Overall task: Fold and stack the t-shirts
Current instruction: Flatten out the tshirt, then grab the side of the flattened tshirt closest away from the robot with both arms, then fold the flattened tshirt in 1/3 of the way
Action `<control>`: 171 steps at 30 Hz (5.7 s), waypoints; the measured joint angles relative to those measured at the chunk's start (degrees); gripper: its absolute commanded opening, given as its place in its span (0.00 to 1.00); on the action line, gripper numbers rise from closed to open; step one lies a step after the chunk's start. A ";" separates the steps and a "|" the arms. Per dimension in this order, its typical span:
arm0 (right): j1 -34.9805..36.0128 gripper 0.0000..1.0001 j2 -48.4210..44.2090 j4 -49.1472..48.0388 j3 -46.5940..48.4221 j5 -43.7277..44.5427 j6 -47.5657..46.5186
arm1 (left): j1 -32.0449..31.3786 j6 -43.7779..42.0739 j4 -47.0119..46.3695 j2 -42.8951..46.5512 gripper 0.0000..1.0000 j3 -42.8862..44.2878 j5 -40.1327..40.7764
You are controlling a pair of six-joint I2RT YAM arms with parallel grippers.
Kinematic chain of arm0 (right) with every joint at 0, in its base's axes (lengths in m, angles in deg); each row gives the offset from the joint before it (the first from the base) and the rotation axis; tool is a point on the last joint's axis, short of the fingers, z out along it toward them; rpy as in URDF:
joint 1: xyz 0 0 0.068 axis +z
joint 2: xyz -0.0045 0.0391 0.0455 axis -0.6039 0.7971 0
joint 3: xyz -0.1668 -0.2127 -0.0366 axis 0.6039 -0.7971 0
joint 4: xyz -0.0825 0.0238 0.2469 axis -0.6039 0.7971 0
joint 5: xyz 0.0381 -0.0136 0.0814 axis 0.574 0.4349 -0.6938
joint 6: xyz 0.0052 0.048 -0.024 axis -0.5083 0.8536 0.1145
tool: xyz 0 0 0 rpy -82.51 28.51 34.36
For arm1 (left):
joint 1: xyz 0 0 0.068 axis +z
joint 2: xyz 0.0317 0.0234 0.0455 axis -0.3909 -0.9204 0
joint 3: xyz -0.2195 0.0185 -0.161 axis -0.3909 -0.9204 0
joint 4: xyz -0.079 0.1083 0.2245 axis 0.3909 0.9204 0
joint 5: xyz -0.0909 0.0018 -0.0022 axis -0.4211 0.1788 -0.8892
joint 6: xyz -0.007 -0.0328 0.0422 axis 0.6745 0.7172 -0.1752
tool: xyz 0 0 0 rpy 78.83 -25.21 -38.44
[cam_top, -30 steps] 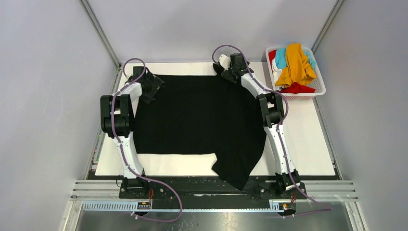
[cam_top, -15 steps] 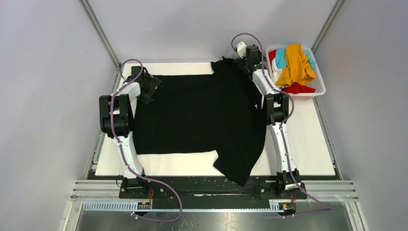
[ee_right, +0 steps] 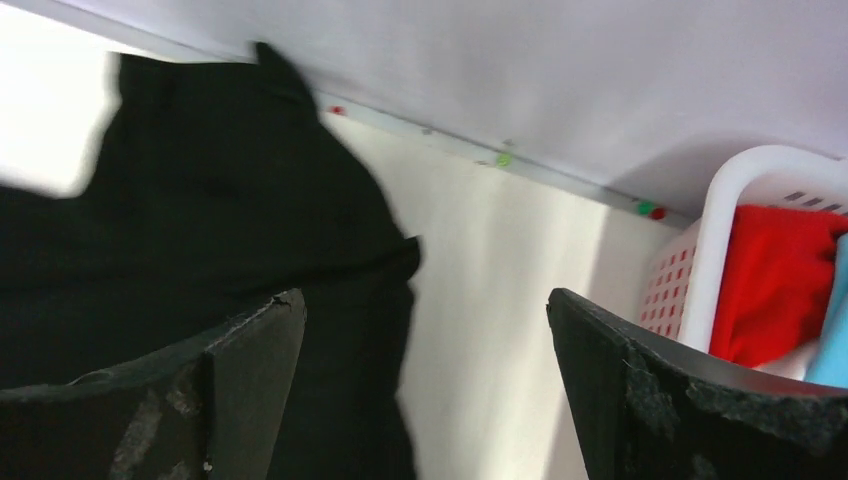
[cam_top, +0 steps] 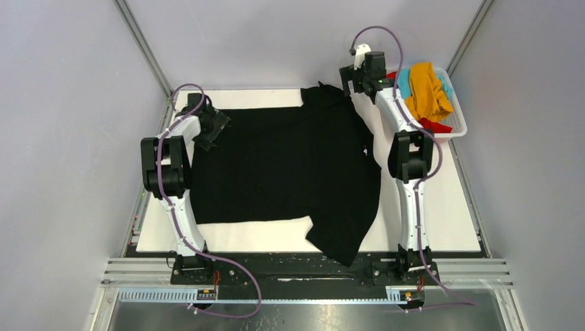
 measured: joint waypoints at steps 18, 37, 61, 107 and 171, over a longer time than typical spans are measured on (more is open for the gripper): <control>14.56 1.00 -34.47 10.03 -54.05 -4.72 29.24 | -9.94 -2.60 3.41 14.12 0.99 -15.87 -0.85; 2.21 0.99 -19.61 16.02 -36.96 -5.11 39.80 | -10.34 -3.28 4.83 -7.21 0.99 11.61 -4.74; 2.49 0.99 -45.51 7.06 -65.72 -4.55 36.26 | 6.05 5.22 6.84 34.03 0.74 -41.38 8.24; 44.65 0.62 -45.13 26.23 -76.87 3.61 27.32 | 6.05 5.44 5.77 37.59 0.00 -42.42 11.43; 13.33 0.65 -22.34 36.92 -24.26 0.28 10.16 | 3.89 18.01 7.80 24.06 0.79 -23.56 17.64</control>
